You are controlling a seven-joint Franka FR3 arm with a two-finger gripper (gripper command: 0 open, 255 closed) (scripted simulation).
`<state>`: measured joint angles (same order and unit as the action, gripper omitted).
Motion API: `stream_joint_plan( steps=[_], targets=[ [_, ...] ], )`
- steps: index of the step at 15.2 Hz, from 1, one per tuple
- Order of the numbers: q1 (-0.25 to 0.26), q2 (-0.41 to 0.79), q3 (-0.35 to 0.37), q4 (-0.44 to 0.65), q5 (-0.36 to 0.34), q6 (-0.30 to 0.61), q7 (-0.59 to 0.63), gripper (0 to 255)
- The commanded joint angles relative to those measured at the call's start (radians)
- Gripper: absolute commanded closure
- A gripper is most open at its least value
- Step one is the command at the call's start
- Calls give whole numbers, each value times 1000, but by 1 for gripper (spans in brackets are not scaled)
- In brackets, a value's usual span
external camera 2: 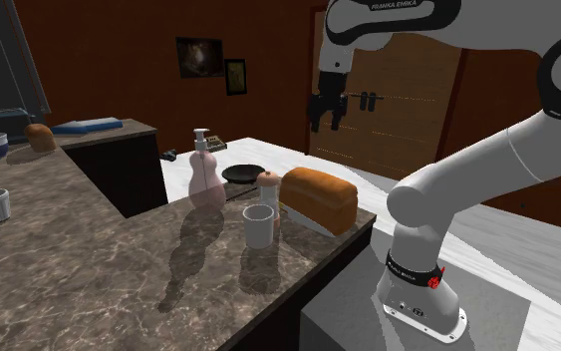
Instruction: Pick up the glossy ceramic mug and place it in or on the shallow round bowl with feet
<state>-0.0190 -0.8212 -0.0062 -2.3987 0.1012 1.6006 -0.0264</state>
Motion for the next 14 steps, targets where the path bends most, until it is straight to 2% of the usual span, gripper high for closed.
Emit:
stream_joint_plan(
  steps=[1, 8, 14],
  targets=[
    [0, 0, 0, 0, 0, 0, 0, 0],
    [60, 38, 116, -148, 69, 206, 57, 0],
    [115, 134, 223, -229, 127, 401, 107, 0]
  ],
)
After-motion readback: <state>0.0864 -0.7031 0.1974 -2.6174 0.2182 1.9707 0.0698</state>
